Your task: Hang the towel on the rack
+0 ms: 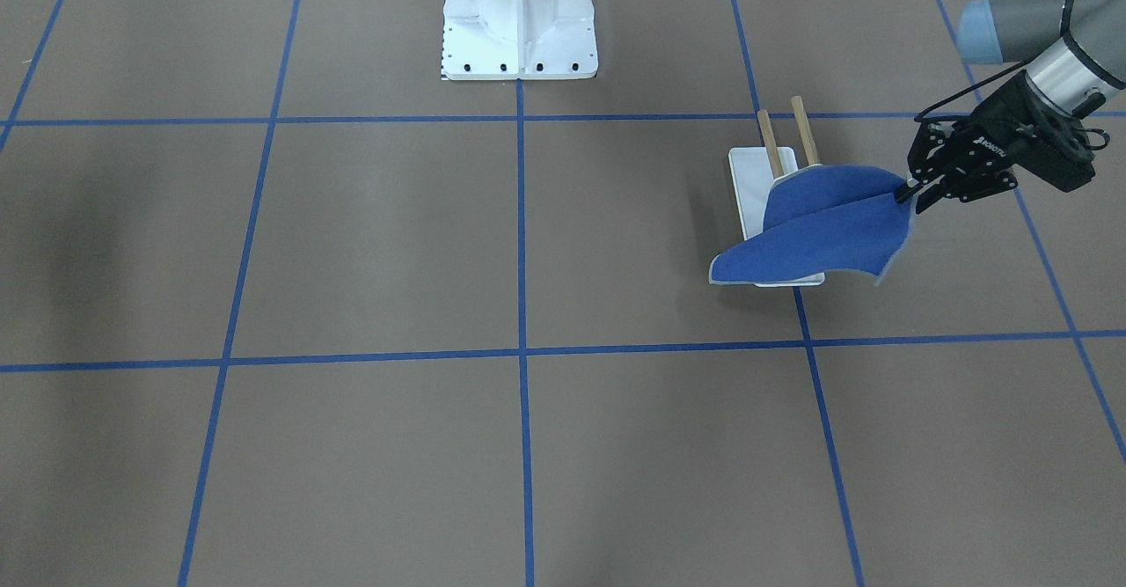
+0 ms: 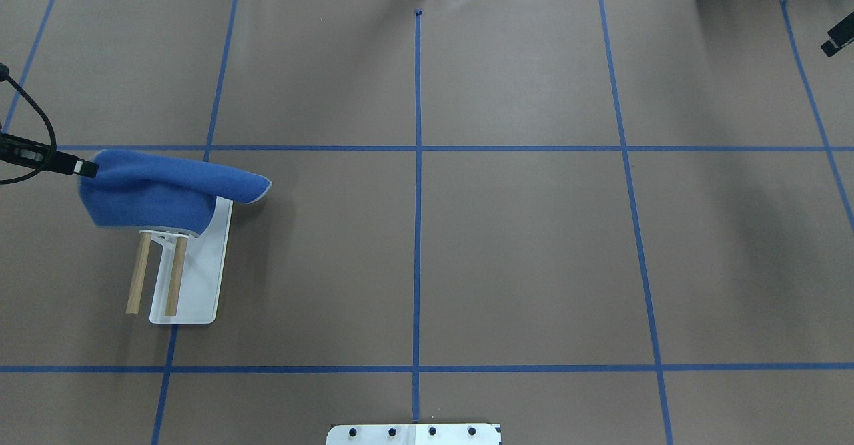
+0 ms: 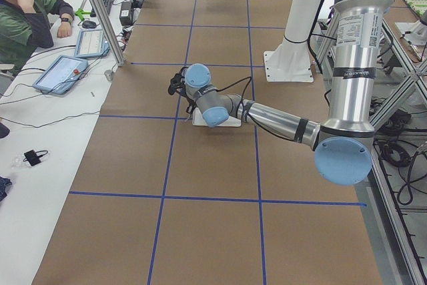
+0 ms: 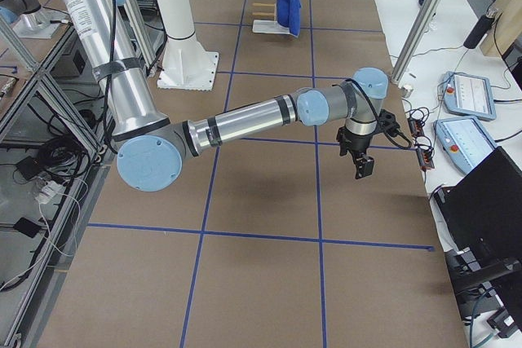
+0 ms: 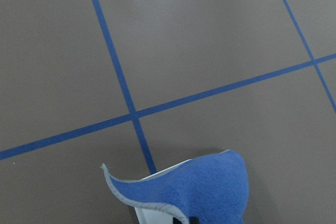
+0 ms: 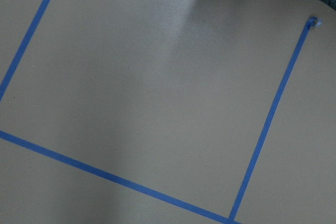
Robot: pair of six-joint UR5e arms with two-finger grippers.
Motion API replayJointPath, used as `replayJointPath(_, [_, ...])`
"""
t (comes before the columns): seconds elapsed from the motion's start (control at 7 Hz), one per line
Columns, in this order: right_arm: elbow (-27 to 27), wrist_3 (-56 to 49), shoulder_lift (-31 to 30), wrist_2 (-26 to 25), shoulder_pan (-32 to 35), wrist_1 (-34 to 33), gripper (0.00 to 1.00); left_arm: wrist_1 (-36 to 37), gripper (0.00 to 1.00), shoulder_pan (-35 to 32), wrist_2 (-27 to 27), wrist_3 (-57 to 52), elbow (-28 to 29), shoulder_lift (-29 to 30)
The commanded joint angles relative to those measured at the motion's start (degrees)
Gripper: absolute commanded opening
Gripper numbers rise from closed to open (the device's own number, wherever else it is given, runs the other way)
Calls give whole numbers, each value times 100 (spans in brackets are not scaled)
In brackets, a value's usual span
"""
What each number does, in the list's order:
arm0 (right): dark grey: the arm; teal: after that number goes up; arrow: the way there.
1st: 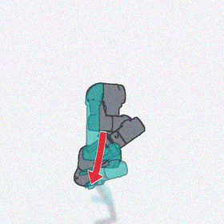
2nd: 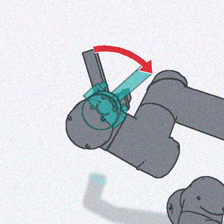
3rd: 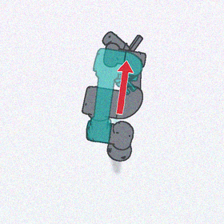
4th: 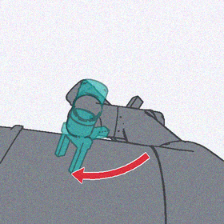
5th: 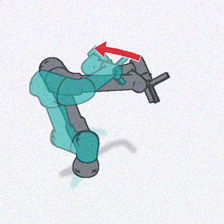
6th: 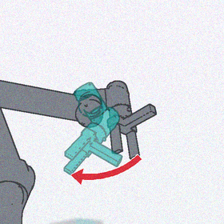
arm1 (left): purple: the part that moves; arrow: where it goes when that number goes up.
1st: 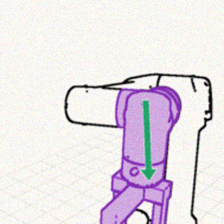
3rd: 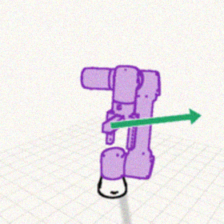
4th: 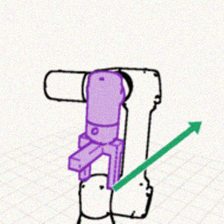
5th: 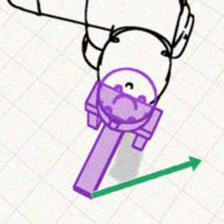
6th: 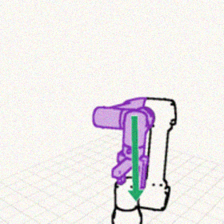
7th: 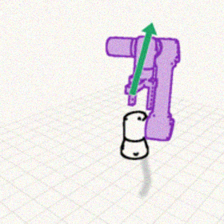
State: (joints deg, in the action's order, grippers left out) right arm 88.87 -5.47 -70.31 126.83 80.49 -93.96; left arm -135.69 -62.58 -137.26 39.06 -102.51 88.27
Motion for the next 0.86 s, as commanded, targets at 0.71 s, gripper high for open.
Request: replayJointPath(0.71, [7, 46, -904, 0, 292, 0, 100, 2749, 99, -2055, 889, -4152, 548, 41])
